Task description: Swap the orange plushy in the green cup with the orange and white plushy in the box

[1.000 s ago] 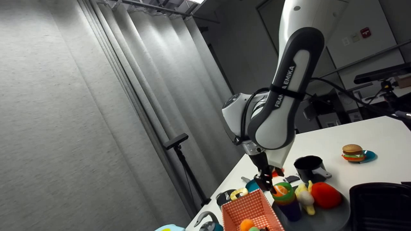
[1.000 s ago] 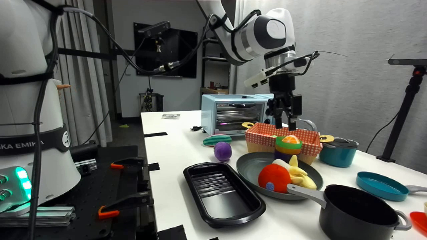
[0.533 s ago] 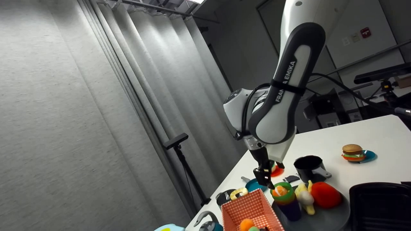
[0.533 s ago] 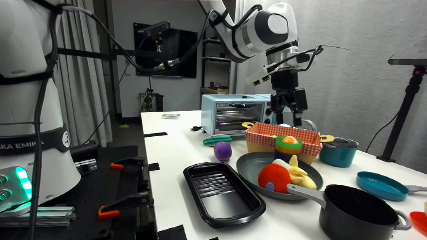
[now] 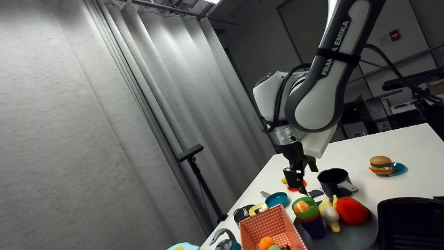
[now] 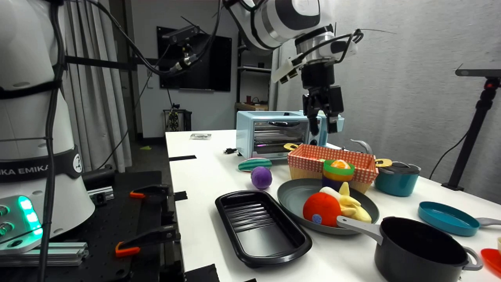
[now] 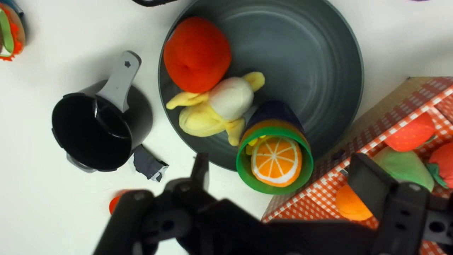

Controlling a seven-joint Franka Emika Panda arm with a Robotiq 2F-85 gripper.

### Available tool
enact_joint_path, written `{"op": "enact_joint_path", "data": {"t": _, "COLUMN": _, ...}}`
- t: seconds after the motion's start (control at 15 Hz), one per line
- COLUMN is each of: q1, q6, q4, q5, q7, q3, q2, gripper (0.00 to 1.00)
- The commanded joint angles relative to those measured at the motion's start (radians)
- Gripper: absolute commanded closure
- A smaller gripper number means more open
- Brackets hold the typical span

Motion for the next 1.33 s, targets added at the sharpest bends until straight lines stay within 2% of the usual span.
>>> {"op": "enact_joint_path", "data": {"t": 0.0, "q1": -0.022, "q6": 0.06, "q4": -0.192, "q5": -0.044, "q7": 0.061, "q3": 0.041, "q2": -0.189, "gripper": 0.0}}
{"op": "enact_joint_path", "data": {"t": 0.47, "q1": -0.092, "q6": 0.073, "q4": -0.397, "q5": -0.071, "q7": 0.126, "q3": 0.142, "q2": -0.405, "gripper": 0.0}}
{"op": "enact_joint_path", "data": {"t": 0.53, "q1": -0.093, "q6": 0.044, "q4": -0.315, "q5": -0.021, "q7": 0.074, "q3": 0.15, "q2": -0.317, "gripper": 0.0}}
{"op": "enact_joint_path", "data": {"t": 0.73, "q1": -0.112, "q6": 0.045, "q4": -0.361, "q5": -0.019, "q7": 0.078, "q3": 0.171, "q2": -0.366, "gripper": 0.0}}
{"op": "enact_joint_path", "data": {"t": 1.27, "q1": -0.115, "q6": 0.045, "q4": -0.366, "q5": -0.019, "q7": 0.078, "q3": 0.172, "q2": -0.371, "gripper": 0.0}}
